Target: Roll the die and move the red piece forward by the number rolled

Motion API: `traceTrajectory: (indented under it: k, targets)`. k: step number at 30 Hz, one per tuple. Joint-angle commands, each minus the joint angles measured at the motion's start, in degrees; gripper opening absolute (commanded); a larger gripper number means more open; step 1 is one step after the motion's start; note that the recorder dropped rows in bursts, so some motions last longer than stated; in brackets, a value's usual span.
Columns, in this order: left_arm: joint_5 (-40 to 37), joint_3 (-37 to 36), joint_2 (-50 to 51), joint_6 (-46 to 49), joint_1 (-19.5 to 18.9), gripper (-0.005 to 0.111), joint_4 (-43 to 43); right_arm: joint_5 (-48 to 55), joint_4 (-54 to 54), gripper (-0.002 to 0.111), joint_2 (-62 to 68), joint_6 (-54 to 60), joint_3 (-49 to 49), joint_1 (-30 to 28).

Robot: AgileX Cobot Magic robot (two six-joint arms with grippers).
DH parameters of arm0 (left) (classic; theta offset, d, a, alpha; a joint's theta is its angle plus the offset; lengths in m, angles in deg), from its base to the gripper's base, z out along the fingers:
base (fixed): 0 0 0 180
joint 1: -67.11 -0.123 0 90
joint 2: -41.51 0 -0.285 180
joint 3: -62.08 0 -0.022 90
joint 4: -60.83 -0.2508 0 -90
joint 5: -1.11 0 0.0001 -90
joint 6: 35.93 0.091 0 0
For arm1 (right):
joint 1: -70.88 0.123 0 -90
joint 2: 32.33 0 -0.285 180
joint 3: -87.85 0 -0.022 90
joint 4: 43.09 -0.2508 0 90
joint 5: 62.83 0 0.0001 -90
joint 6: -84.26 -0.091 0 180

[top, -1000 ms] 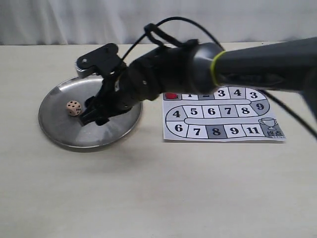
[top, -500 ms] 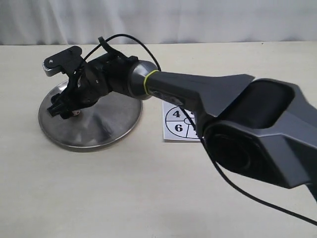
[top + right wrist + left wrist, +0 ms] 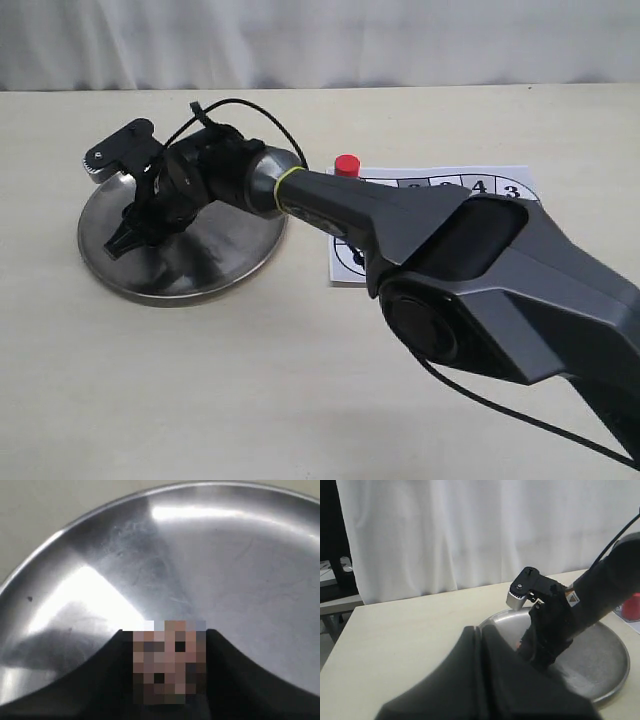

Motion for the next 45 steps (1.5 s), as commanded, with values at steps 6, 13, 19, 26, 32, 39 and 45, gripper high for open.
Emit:
traceTrajectory:
  k: [6, 13, 19, 26, 32, 39, 45]
  targets:
    - [0.5, -0.1, -0.1, -0.1, 0.5, 0.0, 0.1, 23.1, 3.8, 0.004, -14.5, -0.3, 7.2, -3.0]
    - [0.5, -0.1, -0.1, -0.1, 0.5, 0.0, 0.1, 31.4, 3.7, 0.004, -25.6, -1.6, 5.9, -11.1]
    - [0.5, -0.1, -0.1, -0.1, 0.5, 0.0, 0.1, 30.0, 0.6, 0.004, -30.1, -1.6, -6.1, -18.3]
    - [0.5, -0.1, -0.1, -0.1, 0.5, 0.0, 0.1, 8.9, 1.0, 0.004, -36.1, -1.6, -36.5, -23.9]
    - [0.5, -0.1, -0.1, -0.1, 0.5, 0.0, 0.1, -10.0, 0.7, 0.004, -41.3, -2.1, -54.8, -27.4]
    - [0.5, -0.1, -0.1, -0.1, 0.5, 0.0, 0.1, -13.4, 2.7, 0.004, -41.6, -1.7, -60.9, -27.6]
    - [0.5, -0.1, -0.1, -0.1, 0.5, 0.0, 0.1, -13.7, 2.7, 0.013, -41.6, -1.7, -61.0, -27.6]
